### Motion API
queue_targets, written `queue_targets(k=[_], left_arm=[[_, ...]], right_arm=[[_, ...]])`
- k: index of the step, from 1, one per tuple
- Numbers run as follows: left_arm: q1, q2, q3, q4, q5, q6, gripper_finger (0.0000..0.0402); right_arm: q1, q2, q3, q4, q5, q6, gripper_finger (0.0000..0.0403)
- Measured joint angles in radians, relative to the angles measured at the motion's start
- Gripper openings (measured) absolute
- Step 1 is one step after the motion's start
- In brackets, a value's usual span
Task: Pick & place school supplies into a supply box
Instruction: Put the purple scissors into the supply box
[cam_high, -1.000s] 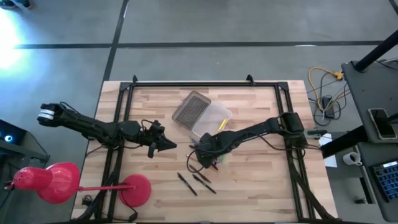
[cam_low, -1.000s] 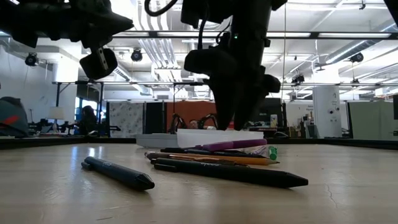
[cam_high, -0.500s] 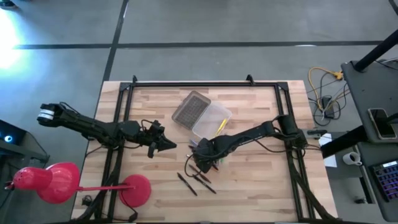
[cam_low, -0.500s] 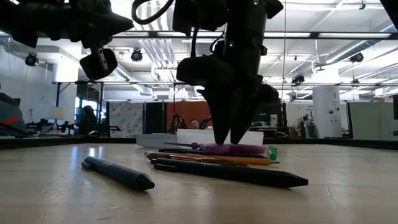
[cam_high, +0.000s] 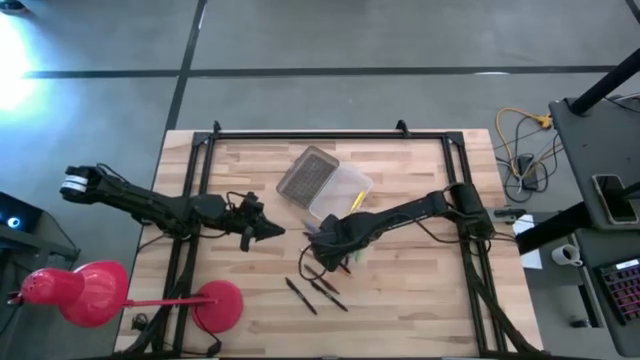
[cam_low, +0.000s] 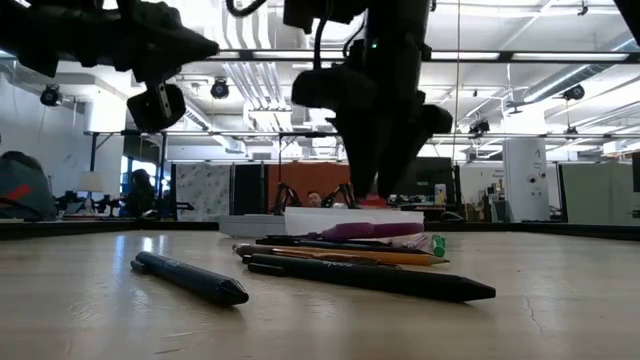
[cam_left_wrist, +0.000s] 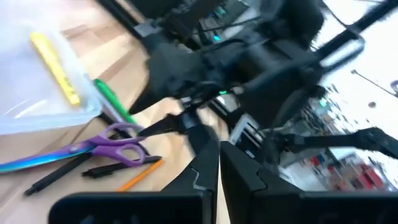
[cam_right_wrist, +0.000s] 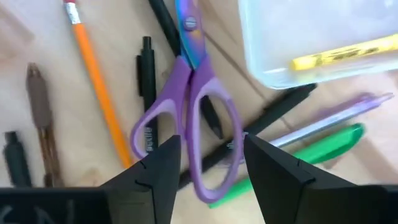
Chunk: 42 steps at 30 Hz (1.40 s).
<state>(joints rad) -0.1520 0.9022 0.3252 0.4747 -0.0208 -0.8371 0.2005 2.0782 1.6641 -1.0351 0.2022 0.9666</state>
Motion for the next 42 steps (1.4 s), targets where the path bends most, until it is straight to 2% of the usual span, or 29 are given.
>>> queue_targets(k=[5,12,17,21,31,36,42], left_arm=[[-0.013,0.041,0.0,0.001,-0.007,-0.003,0.0001],[-0.047,0.082,0.007,0.001,-0.006,-0.022,0.0001],[-0.05,0.086,0.013,0.001,-0.007,-0.022,0.0001],[-0.05,0.086,0.016,0.001,-0.007,-0.022,0.0001],[-0.05,0.086,0.016,0.0,-0.007,-0.022,0.0001],[-0.05,0.086,0.015,0.0,-0.007,-0.022,0.0001],[-0.05,0.086,0.015,0.0,-0.007,-0.022,0.0001]], right_arm=[[0.0,-0.042,-0.009,0.002,-0.015,-0.077,0.0166],[0.0,-0.031,-0.03,0.071,-0.157,-0.008,0.0166],[0.005,-0.002,-0.021,0.093,-0.166,0.075,0.0166],[0.004,0.032,-0.019,0.101,-0.171,0.059,0.0166],[-0.001,0.092,-0.022,0.107,-0.098,0.036,0.0163],[-0.002,0.091,-0.023,0.112,-0.084,0.006,0.0136],[-0.003,0.091,-0.033,0.113,-0.068,-0.063,0.0061]])
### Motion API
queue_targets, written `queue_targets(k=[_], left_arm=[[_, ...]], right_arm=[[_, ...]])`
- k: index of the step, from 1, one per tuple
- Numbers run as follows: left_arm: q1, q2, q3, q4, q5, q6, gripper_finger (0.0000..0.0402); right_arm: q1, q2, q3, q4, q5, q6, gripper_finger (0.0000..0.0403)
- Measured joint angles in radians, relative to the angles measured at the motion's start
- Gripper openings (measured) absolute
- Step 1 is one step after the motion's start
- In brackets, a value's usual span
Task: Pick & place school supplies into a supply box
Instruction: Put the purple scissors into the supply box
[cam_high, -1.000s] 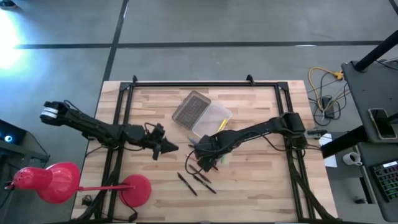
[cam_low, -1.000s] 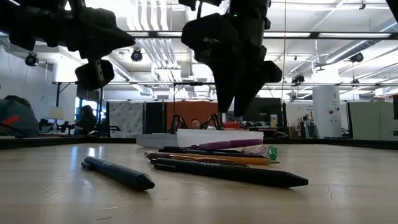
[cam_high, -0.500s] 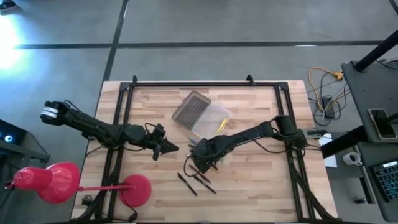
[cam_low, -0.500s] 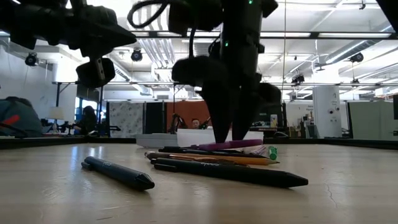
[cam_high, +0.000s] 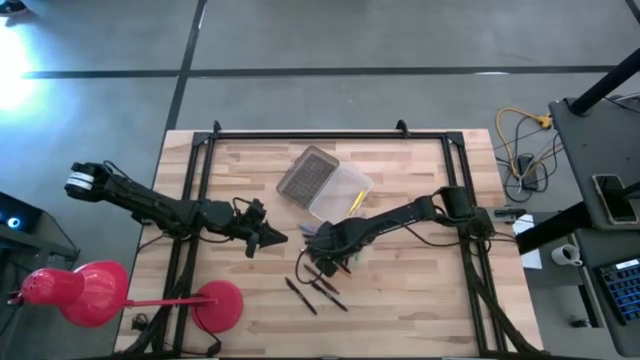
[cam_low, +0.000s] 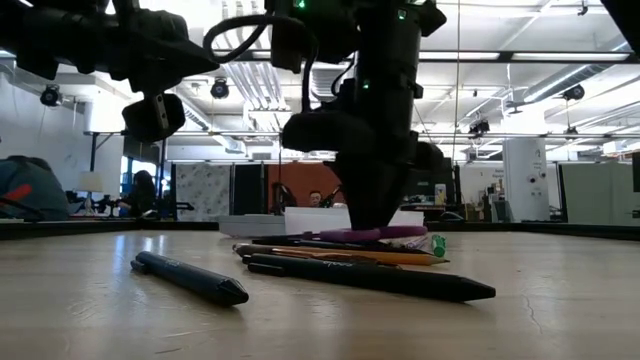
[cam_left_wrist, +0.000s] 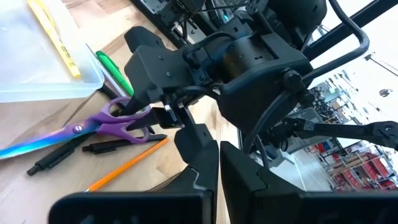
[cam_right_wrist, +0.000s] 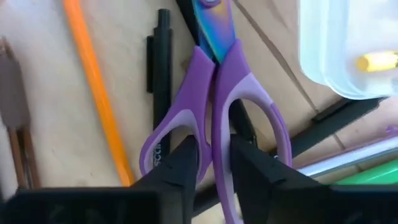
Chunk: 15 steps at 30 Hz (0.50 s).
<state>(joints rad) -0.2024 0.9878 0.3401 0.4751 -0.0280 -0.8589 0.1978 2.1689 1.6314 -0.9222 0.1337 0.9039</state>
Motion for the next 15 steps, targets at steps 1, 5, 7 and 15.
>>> queue_targets(k=[1,5,7,15], left_arm=[[0.0,0.0,0.0,0.0,0.0,0.0,0.0001],[0.0,0.0,0.0,0.0,0.0,0.0,0.0001],[0.0,0.0,0.0,0.0,-0.001,0.0,0.0001],[0.0,0.0,0.0,0.0,-0.007,0.0,0.0001]], right_arm=[[0.001,0.0,0.0,0.0,0.0,-0.018,0.005],[0.001,-0.001,-0.007,0.004,-0.002,-0.041,0.005],[0.001,-0.002,-0.008,0.009,0.001,-0.044,0.005],[0.032,-0.125,-0.005,0.008,0.099,-0.024,0.005]])
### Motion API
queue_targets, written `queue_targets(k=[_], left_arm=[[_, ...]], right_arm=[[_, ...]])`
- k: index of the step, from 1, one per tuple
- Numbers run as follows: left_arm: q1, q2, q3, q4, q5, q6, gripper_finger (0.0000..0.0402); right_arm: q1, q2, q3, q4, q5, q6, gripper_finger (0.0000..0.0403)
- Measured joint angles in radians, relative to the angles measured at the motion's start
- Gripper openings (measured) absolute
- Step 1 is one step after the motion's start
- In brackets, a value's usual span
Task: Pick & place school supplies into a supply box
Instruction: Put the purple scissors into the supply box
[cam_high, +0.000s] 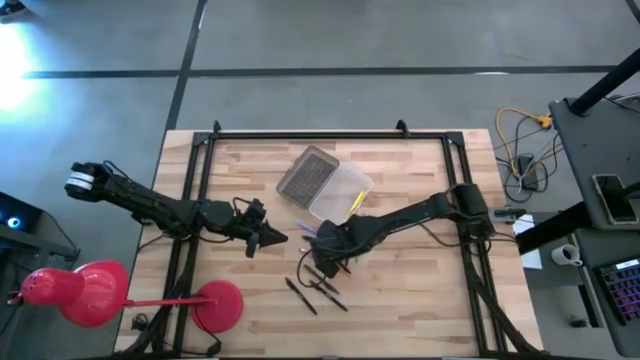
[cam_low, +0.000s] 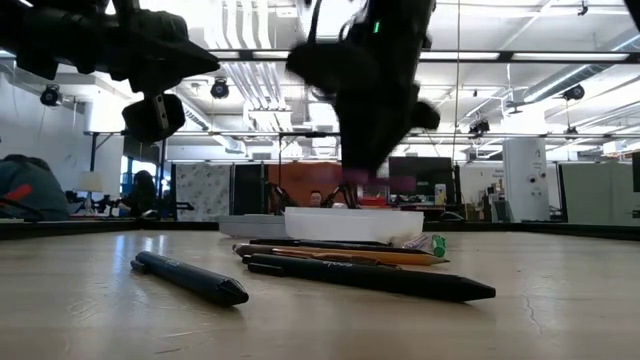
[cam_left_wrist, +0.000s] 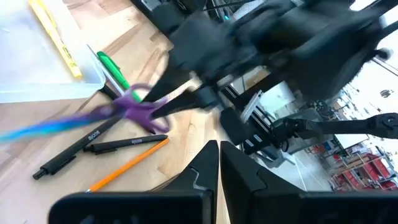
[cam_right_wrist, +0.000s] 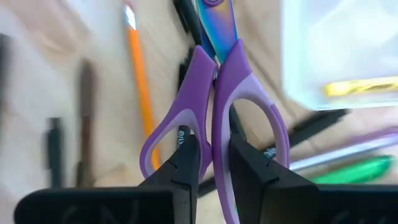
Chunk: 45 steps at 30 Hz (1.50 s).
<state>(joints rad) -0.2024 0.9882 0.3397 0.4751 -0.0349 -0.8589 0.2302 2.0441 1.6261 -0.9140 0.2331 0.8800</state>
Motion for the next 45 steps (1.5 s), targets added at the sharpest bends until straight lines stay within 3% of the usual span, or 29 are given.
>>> queue_targets(k=[4,9,12,14,18,29,33,40,45], left_arm=[[0.0,0.0,0.0,0.0,-0.002,0.0,0.0001],[0.0,0.0,0.0,0.001,-0.024,0.001,0.0001],[0.0,0.0,0.0,0.006,-0.026,0.001,0.0001],[0.0,0.0,-0.001,0.01,-0.026,0.002,0.0001],[0.0,0.0,-0.001,0.014,-0.026,0.002,0.0001],[0.0,0.0,-0.001,0.015,-0.026,-0.014,0.0001],[0.0,0.0,-0.001,0.015,-0.041,-0.015,0.0001],[0.0,0.0,-0.001,0.015,-0.099,-0.015,0.0001],[0.0,0.0,-0.001,0.014,-0.103,-0.015,0.0001]], right_arm=[[0.005,-0.09,-0.003,-0.094,0.137,-0.024,0.005],[-0.054,-0.185,-0.004,-0.347,0.256,-0.169,0.005],[-0.117,-0.212,-0.018,-0.424,0.306,-0.351,0.005],[-0.152,-0.223,-0.022,-0.41,0.327,-0.57,0.005],[-0.223,-0.212,-0.023,-0.383,0.334,-0.892,0.0051],[-0.345,-0.121,-0.025,-0.33,0.328,-1.336,0.0051],[-0.354,-0.082,-0.026,-0.31,0.28,-1.448,0.0051],[-0.385,-0.034,-0.026,-0.127,0.201,-1.572,0.0051],[-0.415,-0.003,-0.026,-0.13,0.129,-1.619,0.0062]])
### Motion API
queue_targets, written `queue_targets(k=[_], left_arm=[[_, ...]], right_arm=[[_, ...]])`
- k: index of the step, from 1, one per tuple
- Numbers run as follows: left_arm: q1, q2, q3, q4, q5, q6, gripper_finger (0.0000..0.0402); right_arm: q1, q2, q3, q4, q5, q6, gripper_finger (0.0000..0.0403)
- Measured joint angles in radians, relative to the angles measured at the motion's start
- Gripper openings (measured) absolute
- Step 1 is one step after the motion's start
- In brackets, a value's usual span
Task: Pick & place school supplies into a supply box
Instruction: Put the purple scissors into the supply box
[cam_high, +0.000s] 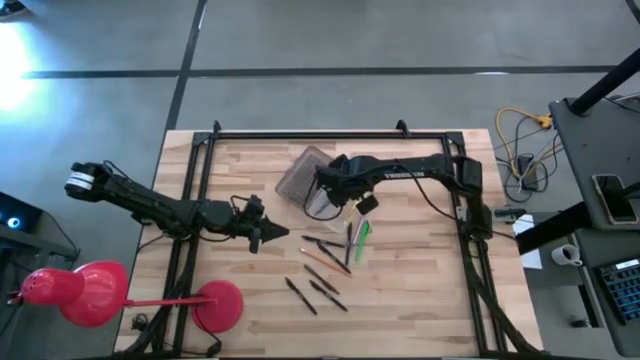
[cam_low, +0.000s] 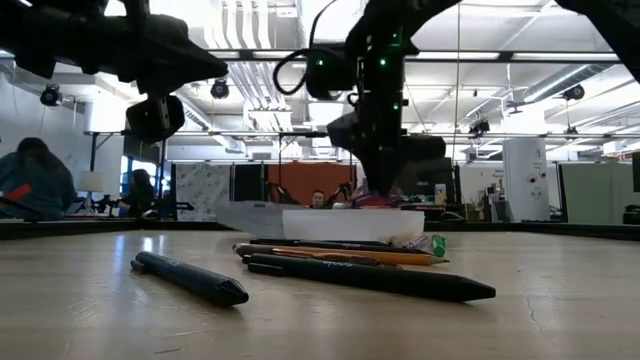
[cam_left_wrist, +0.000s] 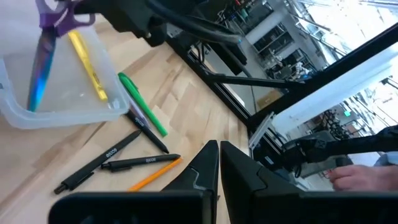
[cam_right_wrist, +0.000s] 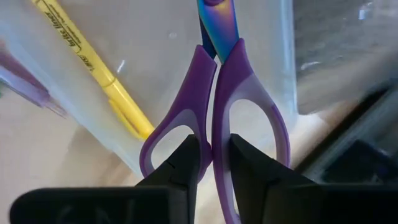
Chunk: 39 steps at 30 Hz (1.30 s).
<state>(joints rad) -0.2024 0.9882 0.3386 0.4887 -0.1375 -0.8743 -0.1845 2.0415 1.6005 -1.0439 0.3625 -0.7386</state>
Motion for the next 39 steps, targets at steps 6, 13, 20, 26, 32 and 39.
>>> queue_targets(k=[6,13,20,26,32,39], left_arm=[[0.0,0.0,0.0,-0.009,0.0,-0.009,0.0001],[0.0,0.0,0.0,-0.015,-0.001,-0.018,0.0001],[0.001,0.0,0.0,-0.022,-0.001,-0.018,0.0001],[0.001,0.0,0.0,-0.022,-0.001,-0.019,0.0001],[0.001,0.0,0.0,-0.022,-0.003,-0.019,0.0001],[0.001,0.0,0.0,-0.025,-0.041,-0.019,0.0001]], right_arm=[[-0.021,0.029,0.0,0.027,-0.025,0.048,0.0065],[-0.022,0.047,0.0,0.038,-0.024,0.074,0.0092],[-0.023,0.037,0.0,0.026,-0.024,0.1,0.0131],[-0.031,-0.03,0.0,0.016,-0.025,0.107,0.0149],[-0.089,-0.039,0.0,0.021,-0.174,0.152,0.0141],[-0.074,-0.009,-0.001,0.059,-0.196,0.2,0.013]])
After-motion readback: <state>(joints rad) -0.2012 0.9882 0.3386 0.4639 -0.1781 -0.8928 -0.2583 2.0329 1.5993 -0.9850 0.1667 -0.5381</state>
